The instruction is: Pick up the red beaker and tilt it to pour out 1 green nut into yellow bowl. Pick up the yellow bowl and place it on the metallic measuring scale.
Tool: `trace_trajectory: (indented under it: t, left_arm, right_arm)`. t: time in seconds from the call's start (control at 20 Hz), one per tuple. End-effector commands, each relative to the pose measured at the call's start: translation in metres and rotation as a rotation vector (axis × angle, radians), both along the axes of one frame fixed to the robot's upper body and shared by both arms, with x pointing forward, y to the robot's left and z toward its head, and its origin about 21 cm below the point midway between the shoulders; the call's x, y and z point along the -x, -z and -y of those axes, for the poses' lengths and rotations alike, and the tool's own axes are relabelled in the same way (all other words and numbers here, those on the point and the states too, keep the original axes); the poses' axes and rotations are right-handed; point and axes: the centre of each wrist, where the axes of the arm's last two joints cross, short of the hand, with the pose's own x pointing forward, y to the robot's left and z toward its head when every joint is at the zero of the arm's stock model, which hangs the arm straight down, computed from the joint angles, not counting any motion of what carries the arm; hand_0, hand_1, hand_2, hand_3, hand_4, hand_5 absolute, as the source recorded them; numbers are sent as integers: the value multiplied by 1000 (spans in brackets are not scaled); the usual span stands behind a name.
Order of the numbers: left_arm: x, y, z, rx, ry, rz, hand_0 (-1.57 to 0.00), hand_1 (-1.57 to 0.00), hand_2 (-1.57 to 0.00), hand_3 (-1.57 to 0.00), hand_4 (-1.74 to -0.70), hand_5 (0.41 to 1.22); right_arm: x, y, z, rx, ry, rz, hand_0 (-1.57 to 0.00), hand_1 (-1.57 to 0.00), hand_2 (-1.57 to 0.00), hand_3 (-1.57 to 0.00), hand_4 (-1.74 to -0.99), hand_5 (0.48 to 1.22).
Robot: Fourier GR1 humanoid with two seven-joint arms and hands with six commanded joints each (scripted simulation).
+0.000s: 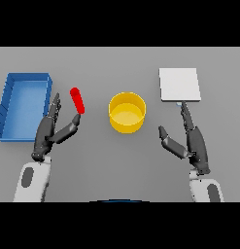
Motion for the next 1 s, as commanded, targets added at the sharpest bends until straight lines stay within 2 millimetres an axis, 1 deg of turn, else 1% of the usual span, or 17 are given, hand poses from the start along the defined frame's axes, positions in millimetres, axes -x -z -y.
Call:
trace_trajectory:
  t: [0.0, 0.05, 0.1, 0.15, 0.3, 0.35, 0.4, 0.5, 0.55, 0.65, 0.7, 0.8, 0.9, 0.95]
  left_arm:
    - [-5, 4, 4, -1, 7, 7, 1, 1, 1, 1, -1139, 636]
    - [-14, 3, 1, -7, 4, 7, 1, 1, 1, 1, -1147, 636]
    - [-24, 2, 4, -6, 2, 9, 1, 1, 1, 1, -1153, 638]
    - [-29, 6, 7, -11, -1, 4, 1, 1, 1, 1, -1153, 636]
    - [-47, 11, 4, -12, -12, -8, 1, 1, 1, 1, -1154, 629]
    - [-52, 14, 7, -8, -9, -8, 1, 1, 1, 1, -1163, 631]
    - [-58, 16, 10, 0, -9, -11, 1, 1, 1, 1, -1175, 635]
    - [-66, 20, 13, -3, -7, 6, 1, 1, 1, 1, -1183, 631]
    - [-68, 23, 13, -9, -10, 6, 1, 1, 1, 1, -1194, 631]
    - [-74, 27, 19, -18, 3, 8, 1, 1, 1, 1, -1221, 643]
    - [-79, 26, 21, -35, 3, 10, 1, 1, 1, 1, -1230, 649]
    - [-88, 24, 24, -57, 10, 25, 1, 1, 1, 1, -1252, 661]
    - [-94, 25, 29, -67, 15, 28, 1, 1, 1, 1, -1261, 671]
    - [-96, 26, 33, -69, 21, 35, 1, 1, 1, 1, -1260, 676]
  right_arm:
    - [-1, -2, 1, -4, -3, -3, 1, 1, 1, 1, -1171, 653]
    - [1, -2, -2, -18, -12, 15, 1, 1, 1, 1, -1182, 655]
    - [-2, -3, -2, -17, -14, 10, 1, 1, 1, 1, -1193, 658]
    - [-2, -1, -3, -25, -13, 4, 1, 1, 1, 1, -1204, 661]
    - [1, 1, -1, -27, -23, 15, 1, 1, 1, 1, -1229, 667]
    - [0, 4, 0, -23, -10, -2, 1, 1, 1, 1, -1230, 666]
    - [-1, 3, 2, -23, -8, 8, 1, 1, 1, 1, -1233, 666]
    - [-3, 0, -2, -21, -8, 13, 1, 1, 1, 1, -1245, 670]
    - [-1, 0, 3, -19, -3, 17, 1, 1, 1, 1, -1247, 672]
    - [-2, -3, 0, -13, -17, 28, 1, 1, 1, 1, -1247, 675]
    - [0, 0, 0, -11, -13, 11, 1, 1, 1, 1, -1247, 679]
    - [-1, 0, 2, -25, -14, 2, 1, 1, 1, 1, -1257, 686]
    - [2, 0, 2, -29, -12, 13, 1, 1, 1, 1, -1267, 692]
    - [-2, -2, 0, -28, -14, 13, 1, 1, 1, 1, -1266, 692]
